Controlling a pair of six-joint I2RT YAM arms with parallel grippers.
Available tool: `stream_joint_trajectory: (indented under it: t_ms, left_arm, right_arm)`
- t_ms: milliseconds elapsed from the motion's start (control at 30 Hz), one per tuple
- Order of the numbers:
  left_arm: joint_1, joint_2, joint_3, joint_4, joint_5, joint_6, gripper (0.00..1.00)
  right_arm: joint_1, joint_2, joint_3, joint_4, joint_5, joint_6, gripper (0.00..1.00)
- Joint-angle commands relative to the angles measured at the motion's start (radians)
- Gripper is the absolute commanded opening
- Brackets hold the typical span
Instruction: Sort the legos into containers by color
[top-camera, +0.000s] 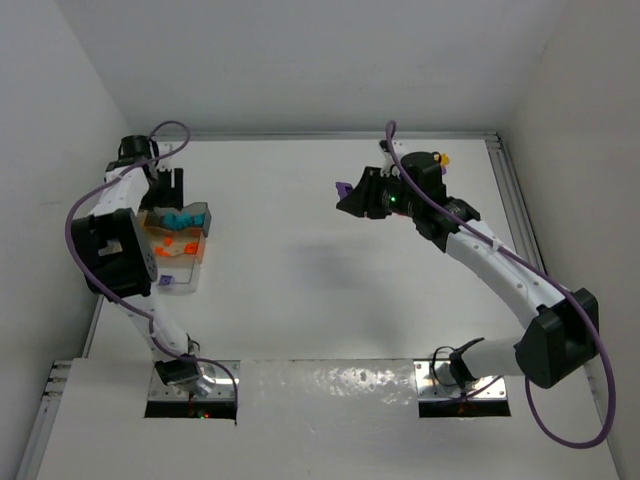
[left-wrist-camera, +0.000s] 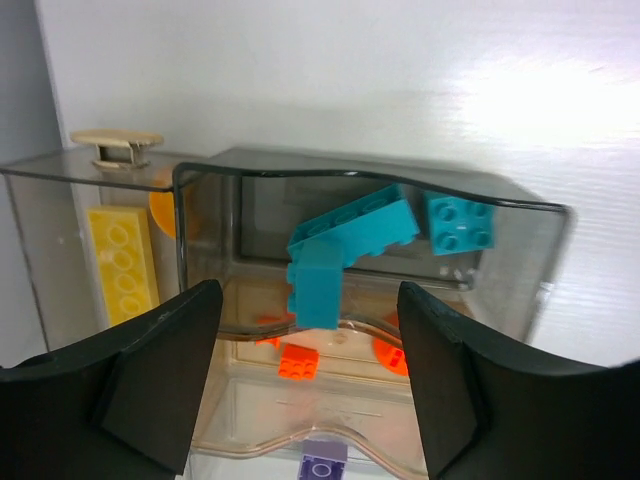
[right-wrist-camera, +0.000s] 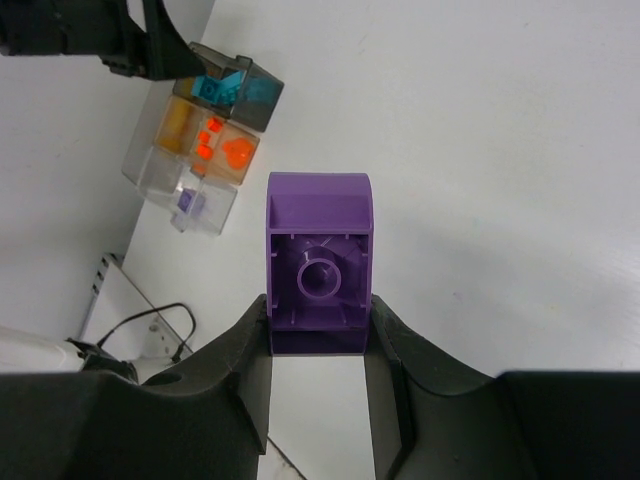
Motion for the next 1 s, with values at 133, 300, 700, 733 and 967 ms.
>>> stream_joint_trajectory:
  t_ms: [133, 300, 700, 733, 967]
  left_arm:
    - [-0.092, -0.326, -0.056, 0.131, 0.410, 0.292, 0.63]
    - [-0.255, -0.611, -0.251, 0.088, 0.754, 0.820, 0.71]
    - [-0.494, -0.487, -0.082, -0.473, 1.127, 1.083, 0.87]
    - [-0.531, -0.487, -0.079, -0.475, 1.123, 1.074, 0.87]
    - [-0.589, -0.489, -0.092, -0.383, 1.106, 0.962, 0.82]
  right_arm:
    - [0.016, 0.029, 0.091, -0.066, -0.041, -0.124, 0.00]
    - [0.114, 0.058, 0.119, -0.085, -0.095, -0.365, 0.00]
    - [0.277, 0.040, -0.013, 0.148, -0.118, -0.771, 0.00]
    - [0.291, 0.057, -0.002, 0.158, -0.120, -0.796, 0.00]
    - [0.318, 0.110, 0.050, 0.161, -0.120, -0.822, 0.00]
